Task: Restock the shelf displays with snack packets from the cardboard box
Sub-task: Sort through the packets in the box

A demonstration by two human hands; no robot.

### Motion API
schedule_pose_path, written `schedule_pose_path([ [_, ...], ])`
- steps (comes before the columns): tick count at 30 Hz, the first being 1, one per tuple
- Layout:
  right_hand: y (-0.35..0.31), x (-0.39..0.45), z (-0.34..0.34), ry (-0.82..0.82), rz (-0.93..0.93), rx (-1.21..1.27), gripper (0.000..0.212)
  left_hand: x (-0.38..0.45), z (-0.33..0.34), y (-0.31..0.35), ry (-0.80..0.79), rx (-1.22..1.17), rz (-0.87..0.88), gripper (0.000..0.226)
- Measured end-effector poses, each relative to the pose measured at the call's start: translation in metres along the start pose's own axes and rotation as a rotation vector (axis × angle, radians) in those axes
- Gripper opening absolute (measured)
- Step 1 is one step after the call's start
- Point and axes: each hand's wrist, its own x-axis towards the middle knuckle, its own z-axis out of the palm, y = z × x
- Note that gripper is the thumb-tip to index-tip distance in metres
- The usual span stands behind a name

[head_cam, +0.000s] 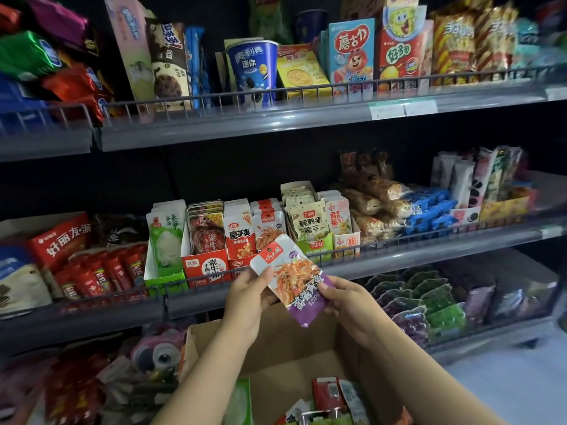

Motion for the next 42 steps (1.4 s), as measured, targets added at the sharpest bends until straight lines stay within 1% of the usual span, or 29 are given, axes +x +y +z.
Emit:
schedule_pose_path([
  [2,-0.001,-0.001,-0.004,-0.017,0.018,0.009,0.018,0.001,0.003,0.001,-0.011,-0.060,-0.117,0.009],
  [5,-0.001,0.000,-0.009,-0.054,0.037,-0.009,0.016,0.005,0.006,0.001,0.003,-0.111,-0.246,0.005],
  [7,-0.001,0.003,-0.010,-0.077,0.029,-0.027,0.015,0.010,0.007,0.002,0.021,-0.110,-0.293,0.004],
  [9,-0.002,0.007,-0.011,-0.061,0.002,-0.067,0.013,0.018,0.006,0.002,0.027,-0.061,-0.300,0.005],
  [11,-0.001,0.016,-0.012,-0.010,-0.040,-0.117,0.012,0.029,0.004,0.006,0.030,0.052,-0.277,0.009],
  [13,-0.001,0.026,-0.013,0.031,-0.059,-0.124,0.013,0.044,0.002,0.016,0.039,0.156,-0.254,0.018],
  [15,-0.003,0.035,-0.011,0.041,-0.070,-0.136,0.014,0.059,0.002,0.028,0.020,0.233,-0.237,0.027],
  [17,-0.006,0.045,-0.007,0.042,-0.098,-0.156,0.014,0.073,0.005,0.039,-0.001,0.280,-0.209,0.032],
  [19,-0.007,0.055,-0.003,0.068,-0.142,-0.204,0.015,0.089,0.008,0.048,-0.003,0.354,-0.148,0.038],
  [22,-0.005,0.072,-0.003,0.094,-0.243,-0.377,0.028,0.111,0.015,0.060,0.026,0.575,-0.001,0.046],
  [24,0.000,0.083,-0.004,0.092,-0.306,-0.508,0.038,0.125,0.021,0.068,0.055,0.711,0.110,0.040],
  [26,0.005,0.094,-0.004,0.075,-0.345,-0.657,0.046,0.139,0.026,0.077,0.080,0.789,0.214,0.024],
  [28,0.012,0.105,-0.003,0.049,-0.412,-0.861,0.052,0.152,0.031,0.082,0.105,0.864,0.280,0.009],
  [29,0.015,0.110,-0.003,0.039,-0.449,-0.963,0.053,0.158,0.032,0.082,0.112,0.895,0.296,0.005],
  [32,0.025,0.119,-0.003,0.010,-0.459,-1.130,0.054,0.178,0.033,0.076,0.134,1.015,0.333,0.012],
  [36,0.035,0.124,-0.003,-0.030,-0.413,-1.282,0.056,0.199,0.034,0.070,0.162,1.058,0.332,0.019],
  [39,0.039,0.127,-0.003,0.004,-0.431,-1.315,0.059,0.207,0.033,0.068,0.154,1.088,0.314,0.024],
  [42,0.039,0.128,-0.002,0.017,-0.446,-1.321,0.061,0.212,0.033,0.066,0.114,1.171,0.274,0.023],
])
